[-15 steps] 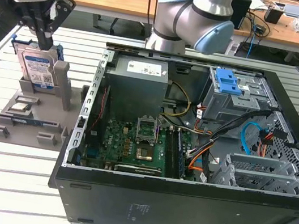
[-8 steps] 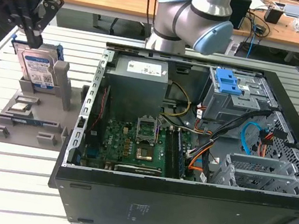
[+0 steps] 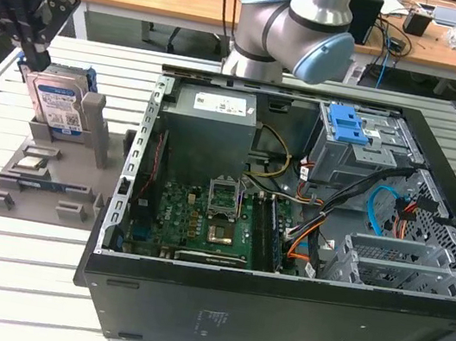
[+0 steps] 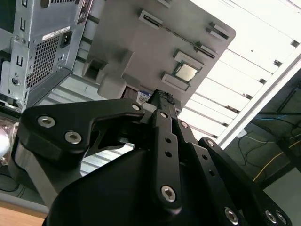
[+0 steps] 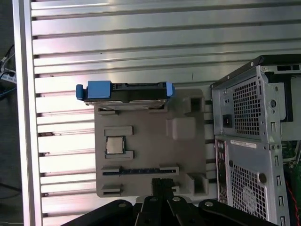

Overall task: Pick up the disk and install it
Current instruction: 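Reach for the disk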

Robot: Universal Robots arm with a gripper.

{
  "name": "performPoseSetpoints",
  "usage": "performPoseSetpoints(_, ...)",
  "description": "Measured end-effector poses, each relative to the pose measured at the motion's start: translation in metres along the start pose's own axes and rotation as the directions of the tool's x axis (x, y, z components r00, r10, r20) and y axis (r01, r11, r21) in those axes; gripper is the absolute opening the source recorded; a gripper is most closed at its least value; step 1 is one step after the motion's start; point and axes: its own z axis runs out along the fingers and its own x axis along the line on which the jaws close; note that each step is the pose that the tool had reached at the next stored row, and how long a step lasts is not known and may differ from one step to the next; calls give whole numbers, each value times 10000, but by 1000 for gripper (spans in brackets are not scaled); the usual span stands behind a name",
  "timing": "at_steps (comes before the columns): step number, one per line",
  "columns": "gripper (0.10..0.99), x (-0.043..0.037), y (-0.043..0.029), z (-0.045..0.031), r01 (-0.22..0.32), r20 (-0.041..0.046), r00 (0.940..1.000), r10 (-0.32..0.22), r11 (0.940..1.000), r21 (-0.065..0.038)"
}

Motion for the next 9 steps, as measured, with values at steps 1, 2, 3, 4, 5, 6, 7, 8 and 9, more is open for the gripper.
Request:
performPoseSetpoints(1, 106, 17, -1, -1, 0, 0, 10000, 0, 10000, 0)
performPoseSetpoints(2, 106, 32, -3, -1, 0, 0, 10000, 0, 10000, 1)
performPoseSetpoints(3, 106, 67, -5, -2, -1, 0, 10000, 1, 10000, 0)
performPoseSetpoints(4, 106, 91, -7, -2, -1, 1, 10000, 1, 10000, 0)
performPoseSetpoints(5, 106, 112, -8, -3, -1, 0, 10000, 1, 10000, 0)
performPoseSetpoints(6, 106, 126, -9, -3, -1, 0, 10000, 1, 10000, 0)
performPoseSetpoints(7, 106, 142, -10, -4, -1, 0, 10000, 1, 10000, 0)
performPoseSetpoints(8, 106, 161, -12, -4, -1, 0, 10000, 1, 10000, -1)
performPoseSetpoints(9, 106, 182, -13, -5, -1, 0, 10000, 1, 10000, 1)
